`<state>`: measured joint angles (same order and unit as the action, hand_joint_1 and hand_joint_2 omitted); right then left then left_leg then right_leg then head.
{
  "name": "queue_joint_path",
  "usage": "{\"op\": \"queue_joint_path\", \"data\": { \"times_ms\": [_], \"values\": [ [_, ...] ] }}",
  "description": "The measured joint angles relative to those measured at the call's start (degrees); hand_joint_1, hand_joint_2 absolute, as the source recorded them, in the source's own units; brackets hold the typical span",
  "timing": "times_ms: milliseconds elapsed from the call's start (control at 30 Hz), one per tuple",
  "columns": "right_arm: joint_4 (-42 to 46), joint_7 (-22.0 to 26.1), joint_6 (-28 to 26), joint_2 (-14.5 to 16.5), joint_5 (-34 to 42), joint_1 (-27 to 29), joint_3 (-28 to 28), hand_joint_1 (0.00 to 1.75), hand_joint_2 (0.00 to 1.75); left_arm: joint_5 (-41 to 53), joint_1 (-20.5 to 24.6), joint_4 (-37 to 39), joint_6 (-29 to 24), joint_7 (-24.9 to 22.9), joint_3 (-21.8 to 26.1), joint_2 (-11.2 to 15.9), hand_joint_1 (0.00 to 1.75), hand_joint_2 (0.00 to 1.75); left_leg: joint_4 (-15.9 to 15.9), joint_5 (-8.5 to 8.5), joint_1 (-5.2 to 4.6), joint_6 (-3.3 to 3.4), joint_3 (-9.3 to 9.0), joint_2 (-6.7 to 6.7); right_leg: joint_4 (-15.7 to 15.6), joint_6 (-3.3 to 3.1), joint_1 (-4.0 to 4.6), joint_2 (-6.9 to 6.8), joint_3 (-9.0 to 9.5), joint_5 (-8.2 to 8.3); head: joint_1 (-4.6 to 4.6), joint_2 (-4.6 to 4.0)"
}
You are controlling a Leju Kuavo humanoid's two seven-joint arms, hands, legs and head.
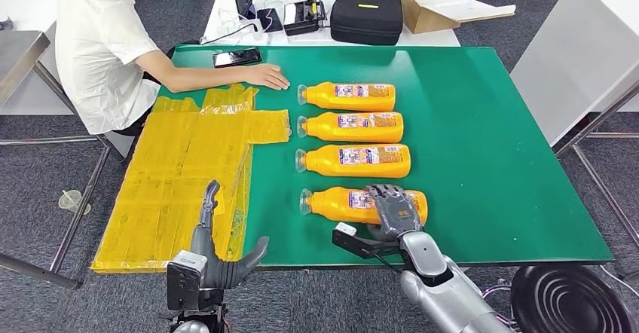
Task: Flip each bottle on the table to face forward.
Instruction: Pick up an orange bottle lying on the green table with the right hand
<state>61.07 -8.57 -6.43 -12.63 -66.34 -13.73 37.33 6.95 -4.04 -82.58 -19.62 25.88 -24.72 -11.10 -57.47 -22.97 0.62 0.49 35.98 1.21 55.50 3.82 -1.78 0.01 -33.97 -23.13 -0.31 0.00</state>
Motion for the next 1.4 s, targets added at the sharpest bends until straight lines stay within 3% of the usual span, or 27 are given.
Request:
{"op": "queue_joint_path", "data": {
  "times_ms": [400,467,633,867,1000,1267,1400],
  "values": [
    [0.21,1.38,-0.38,-0.04,2.50,2.08,-2.48,1.75,1.75,-0.23,0.00,0.00,-0.05,-0.02,0.02,0.00,0.00,1.75,0.00,-0.07,0.00,0.03,-0.19,0.01,-0.03,0.06,0.00,0.00,0.02,-0.06,0.00,0.00],
    [0.25,5.49,0.30,-0.06,7.00,2.40,-3.45,1.75,1.75,-0.61,0.05,0.01,0.30,0.22,0.02,0.00,0.00,1.75,0.01,-0.21,0.00,0.03,-0.37,-0.02,-0.07,-0.02,0.01,0.02,0.00,-0.16,0.00,0.00],
    [1.81,24.13,5.65,-0.12,28.50,3.22,-7.56,1.75,1.75,-4.57,0.84,0.73,3.94,1.45,0.00,0.02,0.00,1.75,0.05,-0.87,0.01,-0.04,-1.23,-0.85,-0.27,-0.17,0.07,0.81,0.90,-0.26,0.03,0.00],
    [6.90,32.03,8.72,2.29,39.93,6.13,-10.46,1.75,1.75,-13.59,1.60,1.90,9.36,-0.21,0.08,0.01,0.00,1.75,0.04,-0.59,0.05,-0.04,-1.18,-0.98,-0.25,-0.13,0.13,1.00,1.14,-0.07,0.02,0.00],
    [9.58,32.85,9.20,3.61,43.80,6.98,-11.42,1.75,1.75,-18.80,1.77,2.55,11.03,-2.02,0.21,0.00,0.00,1.75,0.04,-0.56,0.04,-0.03,-0.89,-0.96,-0.23,-0.13,0.12,0.97,0.91,-0.04,0.00,0.00],
    [10.21,32.83,9.18,3.97,44.50,7.03,-11.55,1.75,1.75,-20.06,1.92,2.90,11.48,-2.47,0.22,0.00,0.00,1.75,0.04,-0.53,0.04,-0.01,-0.78,-0.95,-0.23,-0.13,0.10,0.95,0.82,-0.04,0.01,0.00],
    [11.16,33.35,8.13,6.08,47.09,5.99,-12.10,1.75,1.75,-24.24,2.58,4.73,14.74,-4.37,-0.57,0.37,0.00,1.75,0.02,-0.50,0.02,0.03,-0.40,-0.68,-0.22,-0.02,0.03,0.68,0.59,-0.11,0.00,0.00]
  ]
}}
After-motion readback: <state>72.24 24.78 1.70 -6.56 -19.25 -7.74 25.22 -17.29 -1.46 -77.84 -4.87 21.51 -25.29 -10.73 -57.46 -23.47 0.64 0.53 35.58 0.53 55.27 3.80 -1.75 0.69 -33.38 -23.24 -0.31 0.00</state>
